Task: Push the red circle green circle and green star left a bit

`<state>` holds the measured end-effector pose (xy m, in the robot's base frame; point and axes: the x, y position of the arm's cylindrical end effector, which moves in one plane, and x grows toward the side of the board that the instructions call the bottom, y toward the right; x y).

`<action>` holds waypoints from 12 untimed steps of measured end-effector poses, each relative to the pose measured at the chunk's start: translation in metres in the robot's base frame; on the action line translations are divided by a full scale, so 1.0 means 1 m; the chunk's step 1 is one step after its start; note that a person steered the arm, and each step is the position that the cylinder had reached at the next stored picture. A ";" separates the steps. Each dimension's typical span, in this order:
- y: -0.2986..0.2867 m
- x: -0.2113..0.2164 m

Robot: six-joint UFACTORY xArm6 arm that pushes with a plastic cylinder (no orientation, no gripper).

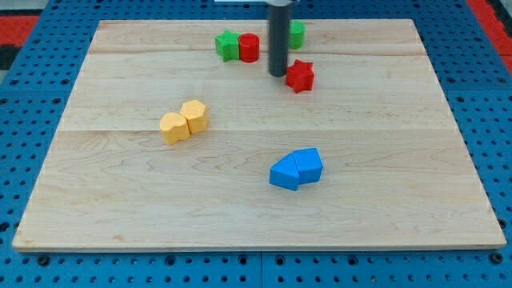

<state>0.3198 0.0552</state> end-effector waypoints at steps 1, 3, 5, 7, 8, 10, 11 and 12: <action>0.045 0.004; 0.056 0.053; 0.031 -0.024; 0.003 -0.054; -0.006 -0.063; 0.073 -0.067; 0.066 -0.103; 0.045 -0.104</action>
<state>0.2161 0.1007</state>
